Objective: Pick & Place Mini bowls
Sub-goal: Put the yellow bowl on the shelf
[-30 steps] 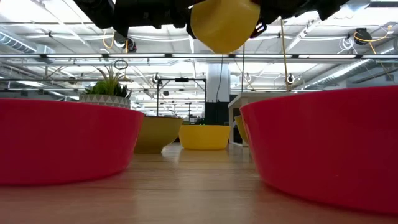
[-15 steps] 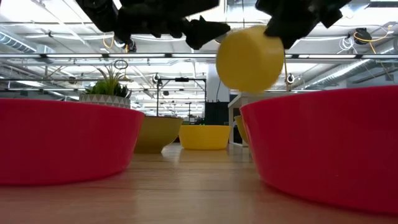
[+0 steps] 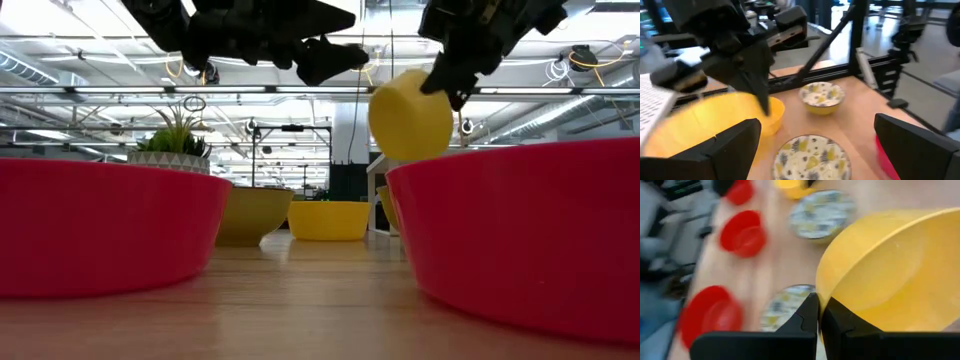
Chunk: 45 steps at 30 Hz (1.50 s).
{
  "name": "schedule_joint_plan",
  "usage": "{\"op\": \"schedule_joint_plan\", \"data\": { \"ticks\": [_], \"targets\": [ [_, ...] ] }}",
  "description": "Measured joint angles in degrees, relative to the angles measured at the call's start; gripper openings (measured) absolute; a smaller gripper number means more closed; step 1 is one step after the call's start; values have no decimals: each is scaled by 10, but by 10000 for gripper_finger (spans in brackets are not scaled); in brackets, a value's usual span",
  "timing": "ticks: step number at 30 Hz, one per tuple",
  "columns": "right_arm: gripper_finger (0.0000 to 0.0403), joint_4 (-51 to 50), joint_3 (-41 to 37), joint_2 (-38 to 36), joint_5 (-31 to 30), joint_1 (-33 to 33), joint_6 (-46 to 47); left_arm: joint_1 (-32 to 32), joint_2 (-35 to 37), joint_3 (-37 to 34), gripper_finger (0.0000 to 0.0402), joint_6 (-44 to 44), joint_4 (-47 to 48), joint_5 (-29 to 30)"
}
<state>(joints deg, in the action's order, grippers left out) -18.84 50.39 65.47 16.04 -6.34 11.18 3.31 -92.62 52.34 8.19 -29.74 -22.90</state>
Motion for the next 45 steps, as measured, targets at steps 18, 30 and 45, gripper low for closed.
{"op": "schedule_joint_plan", "data": {
  "ticks": [18,30,45],
  "targets": [
    [0,-225,125,-74,-279,-127,-21,-39,0,0,390,-61,-10,135],
    [0,-409,174,14,-339,-306,16,-40,0,0,390,-72,-9,213],
    [0,-443,202,56,-338,-406,-14,-22,1,-1,390,-70,0,216]
  ]
}}
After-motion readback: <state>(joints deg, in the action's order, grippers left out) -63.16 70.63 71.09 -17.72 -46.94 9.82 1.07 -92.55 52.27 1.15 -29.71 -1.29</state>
